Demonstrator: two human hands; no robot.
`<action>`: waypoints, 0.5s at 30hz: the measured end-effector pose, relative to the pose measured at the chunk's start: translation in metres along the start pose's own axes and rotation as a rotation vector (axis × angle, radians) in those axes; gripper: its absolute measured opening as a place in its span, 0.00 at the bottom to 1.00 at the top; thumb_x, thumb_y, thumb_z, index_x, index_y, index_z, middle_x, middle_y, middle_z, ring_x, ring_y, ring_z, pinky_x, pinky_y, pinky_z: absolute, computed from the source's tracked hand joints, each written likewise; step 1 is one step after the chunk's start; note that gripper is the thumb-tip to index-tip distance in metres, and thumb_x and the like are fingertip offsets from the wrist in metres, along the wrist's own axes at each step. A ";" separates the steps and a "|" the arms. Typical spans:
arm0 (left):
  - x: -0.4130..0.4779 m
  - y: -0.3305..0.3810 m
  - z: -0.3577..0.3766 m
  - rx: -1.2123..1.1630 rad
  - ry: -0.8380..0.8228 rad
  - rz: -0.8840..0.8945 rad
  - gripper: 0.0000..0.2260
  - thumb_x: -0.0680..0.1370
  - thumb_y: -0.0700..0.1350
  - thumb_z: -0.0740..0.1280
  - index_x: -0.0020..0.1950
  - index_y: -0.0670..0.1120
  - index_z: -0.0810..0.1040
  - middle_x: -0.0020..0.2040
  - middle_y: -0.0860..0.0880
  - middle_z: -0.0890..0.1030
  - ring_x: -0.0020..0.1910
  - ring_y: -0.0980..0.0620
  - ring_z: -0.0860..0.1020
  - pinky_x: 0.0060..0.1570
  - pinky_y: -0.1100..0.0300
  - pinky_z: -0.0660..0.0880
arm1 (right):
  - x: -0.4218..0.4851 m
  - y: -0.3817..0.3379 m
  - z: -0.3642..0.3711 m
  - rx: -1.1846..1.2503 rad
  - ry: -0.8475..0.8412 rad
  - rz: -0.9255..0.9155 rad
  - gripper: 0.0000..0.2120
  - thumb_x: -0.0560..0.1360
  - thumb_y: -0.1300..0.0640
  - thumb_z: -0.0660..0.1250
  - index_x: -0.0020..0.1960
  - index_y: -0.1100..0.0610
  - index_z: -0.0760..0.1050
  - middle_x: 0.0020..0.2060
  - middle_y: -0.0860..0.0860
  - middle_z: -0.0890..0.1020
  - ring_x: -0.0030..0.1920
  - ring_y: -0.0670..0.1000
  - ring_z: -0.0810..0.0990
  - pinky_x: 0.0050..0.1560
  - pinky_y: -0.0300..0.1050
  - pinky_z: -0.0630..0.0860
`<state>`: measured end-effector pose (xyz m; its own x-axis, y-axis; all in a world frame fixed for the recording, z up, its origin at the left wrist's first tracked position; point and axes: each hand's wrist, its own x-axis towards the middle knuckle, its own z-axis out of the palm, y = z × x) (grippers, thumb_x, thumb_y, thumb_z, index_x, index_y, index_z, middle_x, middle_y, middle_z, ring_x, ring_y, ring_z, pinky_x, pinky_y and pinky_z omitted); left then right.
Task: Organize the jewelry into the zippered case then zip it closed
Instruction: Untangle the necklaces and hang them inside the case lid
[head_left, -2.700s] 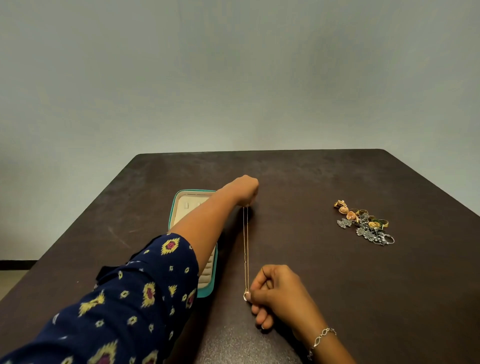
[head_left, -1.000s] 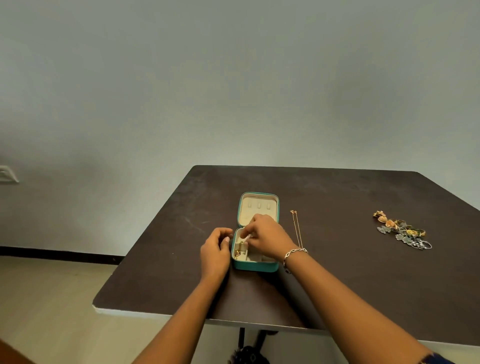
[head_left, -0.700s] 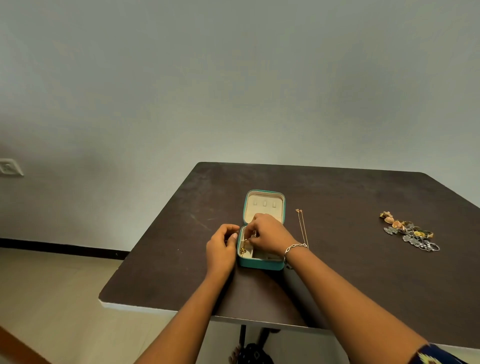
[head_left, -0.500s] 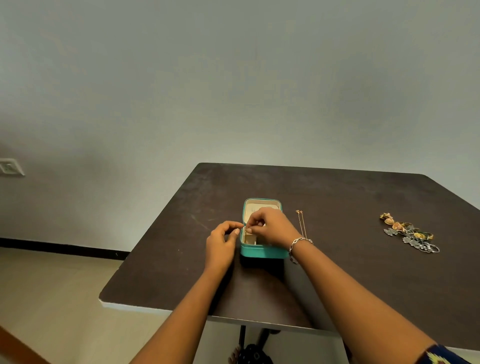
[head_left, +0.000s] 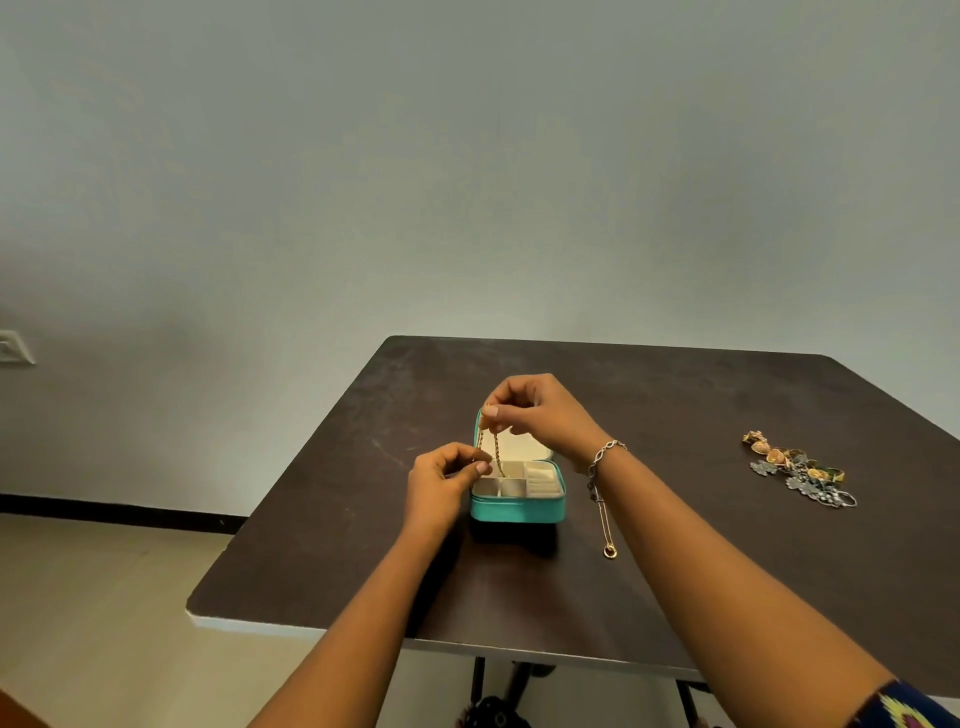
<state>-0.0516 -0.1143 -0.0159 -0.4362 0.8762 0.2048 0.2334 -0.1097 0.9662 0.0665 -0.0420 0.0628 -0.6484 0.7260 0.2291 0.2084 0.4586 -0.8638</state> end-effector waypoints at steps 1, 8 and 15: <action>0.000 0.001 0.000 -0.006 0.002 -0.003 0.08 0.75 0.34 0.65 0.42 0.46 0.80 0.42 0.49 0.82 0.46 0.54 0.80 0.46 0.66 0.76 | 0.000 -0.002 -0.002 0.032 -0.002 0.000 0.05 0.74 0.61 0.65 0.40 0.56 0.76 0.34 0.50 0.81 0.35 0.43 0.78 0.38 0.35 0.72; 0.003 0.018 -0.010 -0.115 0.012 0.062 0.07 0.74 0.32 0.65 0.50 0.37 0.80 0.34 0.51 0.83 0.39 0.60 0.81 0.40 0.72 0.76 | 0.000 -0.005 -0.016 0.134 0.028 0.033 0.05 0.75 0.62 0.64 0.41 0.57 0.76 0.33 0.53 0.80 0.35 0.47 0.80 0.39 0.37 0.73; 0.007 0.035 -0.026 -0.227 0.073 0.038 0.06 0.75 0.39 0.66 0.46 0.47 0.81 0.34 0.53 0.84 0.42 0.55 0.82 0.46 0.58 0.75 | -0.002 0.004 -0.026 0.141 0.010 0.086 0.03 0.75 0.63 0.64 0.43 0.58 0.76 0.33 0.54 0.79 0.30 0.43 0.80 0.35 0.33 0.75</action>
<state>-0.0690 -0.1244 0.0235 -0.4942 0.8343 0.2443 0.0533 -0.2515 0.9664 0.0876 -0.0285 0.0701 -0.6248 0.7652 0.1554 0.1576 0.3185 -0.9347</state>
